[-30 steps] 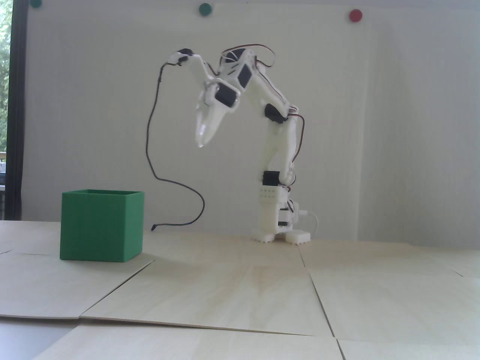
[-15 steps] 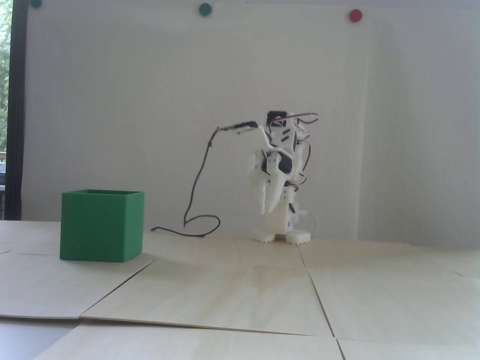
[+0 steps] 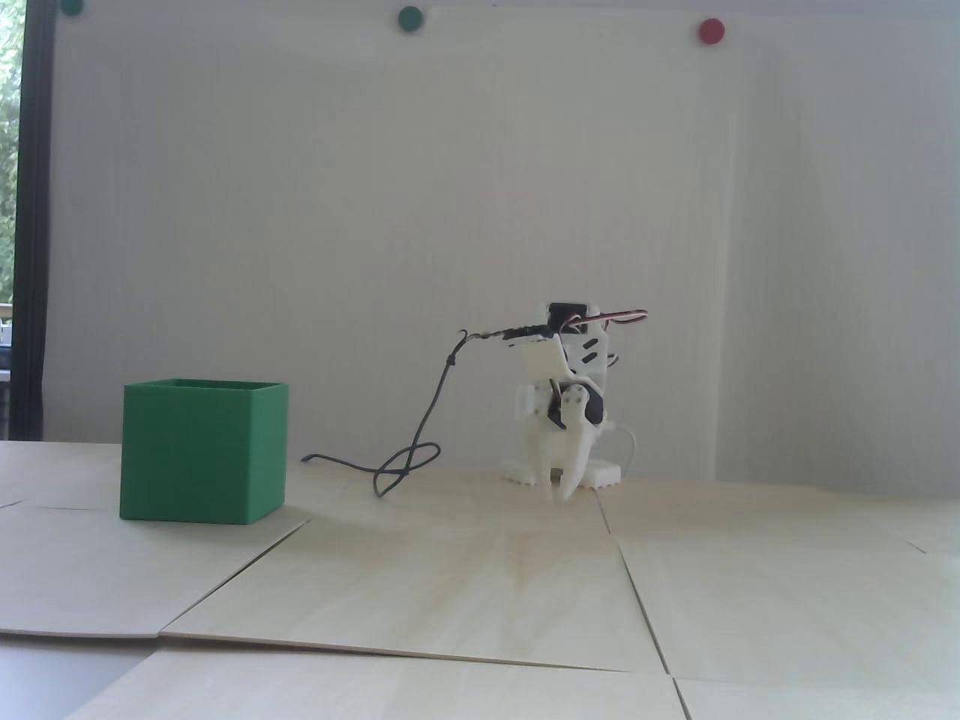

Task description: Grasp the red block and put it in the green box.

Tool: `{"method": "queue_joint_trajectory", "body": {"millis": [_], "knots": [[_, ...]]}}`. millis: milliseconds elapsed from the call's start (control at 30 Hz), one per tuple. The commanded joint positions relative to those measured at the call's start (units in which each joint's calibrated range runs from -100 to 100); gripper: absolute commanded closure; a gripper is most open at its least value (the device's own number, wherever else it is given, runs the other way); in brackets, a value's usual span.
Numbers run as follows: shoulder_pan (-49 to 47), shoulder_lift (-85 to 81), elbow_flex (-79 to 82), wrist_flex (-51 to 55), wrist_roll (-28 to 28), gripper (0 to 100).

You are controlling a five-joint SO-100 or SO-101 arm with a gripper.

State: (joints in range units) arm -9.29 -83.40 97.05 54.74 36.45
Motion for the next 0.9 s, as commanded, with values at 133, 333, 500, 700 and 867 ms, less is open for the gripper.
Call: {"method": "queue_joint_trajectory", "body": {"millis": [133, 333, 500, 700, 867], "knots": [[-4.43, -11.79, 0.11, 6.81, -0.06, 98], [-5.31, -15.03, 0.11, 9.42, -0.06, 97], [-5.31, -15.03, 0.11, 9.59, -0.43, 97], [-5.15, -15.03, 0.11, 9.59, -0.43, 98], [-4.91, -15.03, 0.11, 9.68, -0.43, 98]]}}
